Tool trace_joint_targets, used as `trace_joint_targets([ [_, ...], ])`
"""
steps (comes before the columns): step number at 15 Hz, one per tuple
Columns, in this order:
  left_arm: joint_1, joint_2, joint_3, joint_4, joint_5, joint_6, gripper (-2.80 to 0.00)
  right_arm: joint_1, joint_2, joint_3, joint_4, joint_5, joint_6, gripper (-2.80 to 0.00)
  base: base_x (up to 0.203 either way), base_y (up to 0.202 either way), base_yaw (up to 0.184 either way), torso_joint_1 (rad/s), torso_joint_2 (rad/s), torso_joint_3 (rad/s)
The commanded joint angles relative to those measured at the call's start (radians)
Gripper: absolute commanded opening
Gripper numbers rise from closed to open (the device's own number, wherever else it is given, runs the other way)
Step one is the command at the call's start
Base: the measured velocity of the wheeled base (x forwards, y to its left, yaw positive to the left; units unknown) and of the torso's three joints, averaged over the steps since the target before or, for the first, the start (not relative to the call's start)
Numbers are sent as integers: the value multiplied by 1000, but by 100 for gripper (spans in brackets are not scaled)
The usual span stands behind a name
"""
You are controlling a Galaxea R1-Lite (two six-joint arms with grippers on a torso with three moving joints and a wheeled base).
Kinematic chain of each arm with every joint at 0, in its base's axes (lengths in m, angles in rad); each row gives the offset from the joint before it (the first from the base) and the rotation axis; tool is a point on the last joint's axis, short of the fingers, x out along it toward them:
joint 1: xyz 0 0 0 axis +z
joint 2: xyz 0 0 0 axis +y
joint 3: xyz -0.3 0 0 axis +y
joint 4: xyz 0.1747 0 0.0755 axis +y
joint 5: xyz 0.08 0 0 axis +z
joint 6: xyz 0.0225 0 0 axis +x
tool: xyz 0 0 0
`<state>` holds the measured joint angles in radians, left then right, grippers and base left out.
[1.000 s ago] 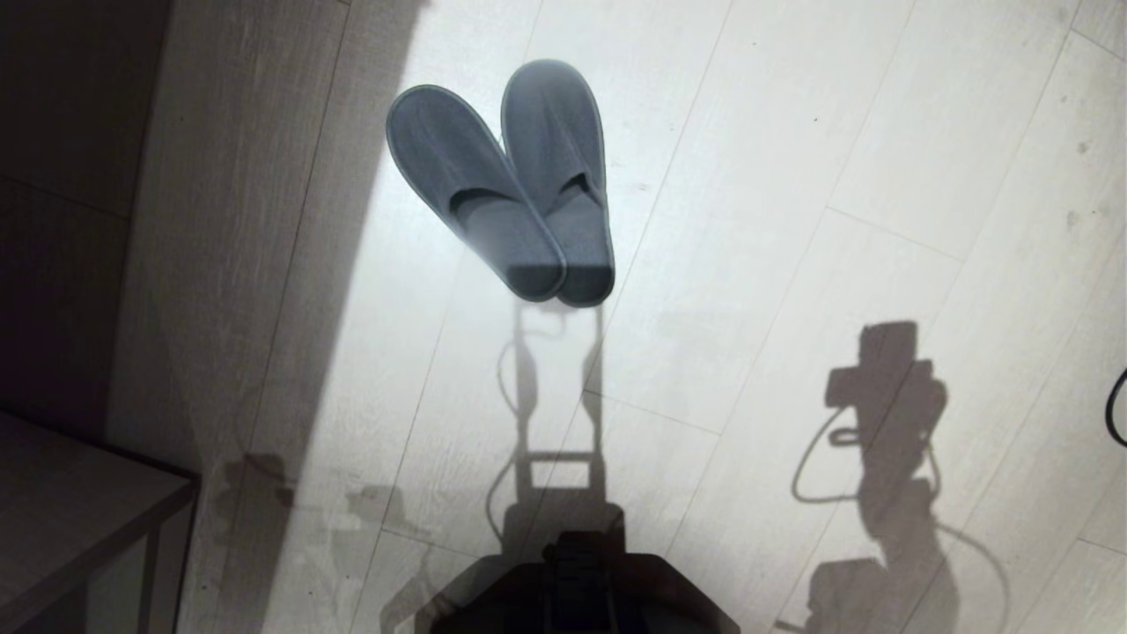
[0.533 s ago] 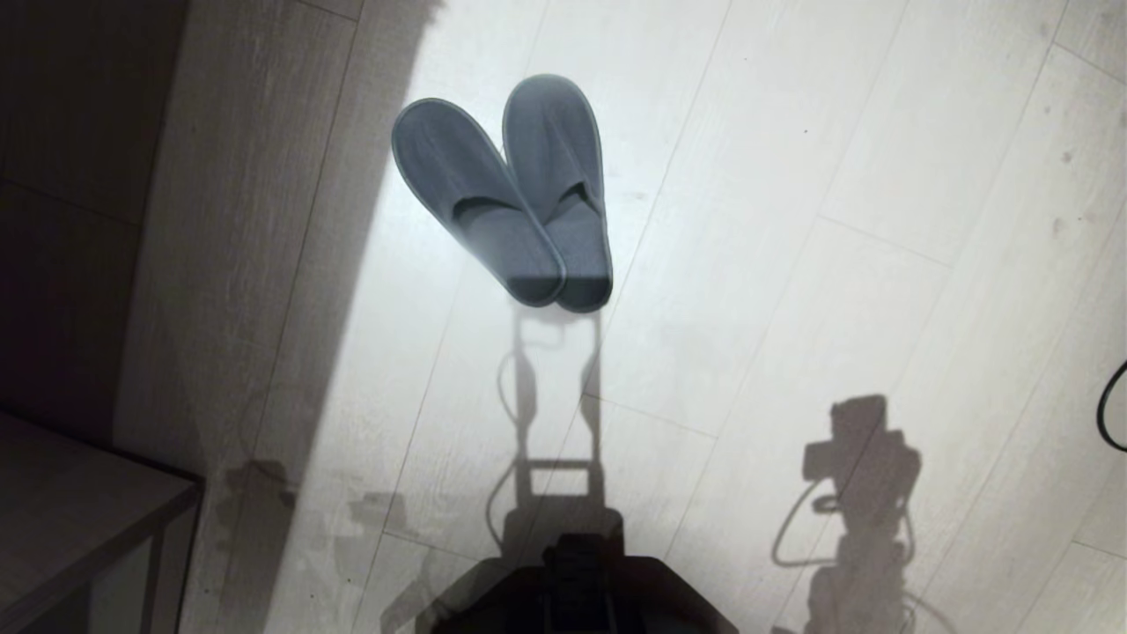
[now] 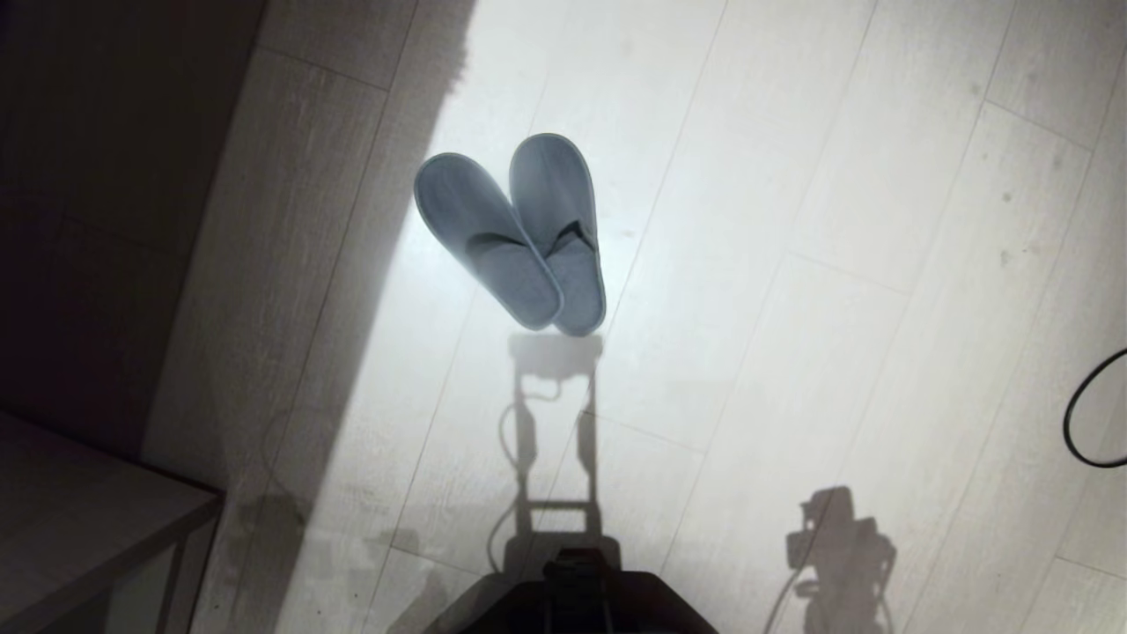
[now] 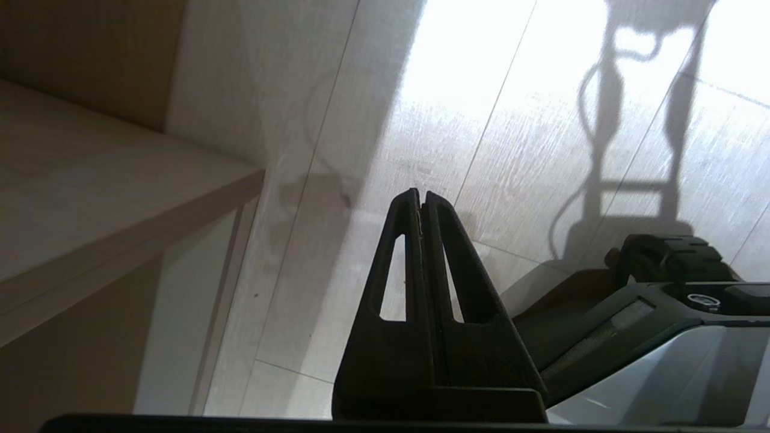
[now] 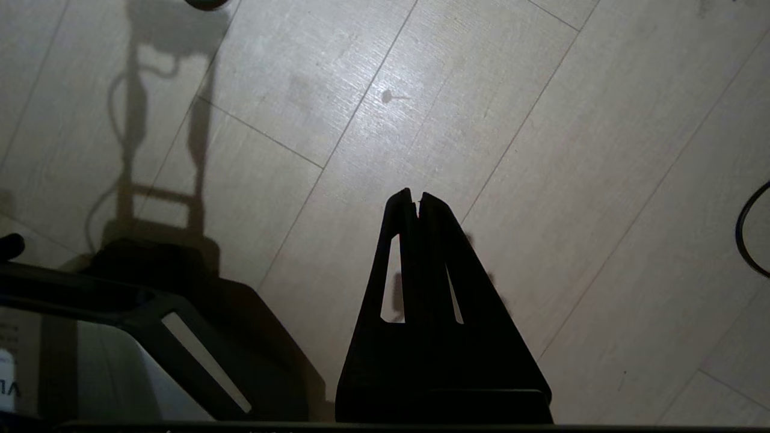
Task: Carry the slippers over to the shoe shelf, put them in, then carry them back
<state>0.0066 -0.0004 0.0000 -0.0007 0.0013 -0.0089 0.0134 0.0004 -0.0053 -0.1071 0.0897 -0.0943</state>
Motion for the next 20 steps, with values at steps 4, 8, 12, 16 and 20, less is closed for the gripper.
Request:
trace_joint_targets([
  [4,1,0,0,-1,0,-2,-280,0,1,5,76,-87,-7,-280,0,0,0,2,0,197],
  [8,0,0,0,-1,-1,0,-280,0,1,5,104,-79,-29,-280,0,0,0,5,3,202],
  [12,1,1,0,-1,0,-2,-280,0,1,5,106,-79,-11,-280,0,0,0,1,1,202],
  [16,0,0,0,-1,-1,-2,-280,0,1,5,109,-79,-25,-280,0,0,0,2,1,201],
  [20,0,0,0,-2,-1,-9,-280,0,1,5,106,-79,-19,-280,0,0,0,0,2,203],
])
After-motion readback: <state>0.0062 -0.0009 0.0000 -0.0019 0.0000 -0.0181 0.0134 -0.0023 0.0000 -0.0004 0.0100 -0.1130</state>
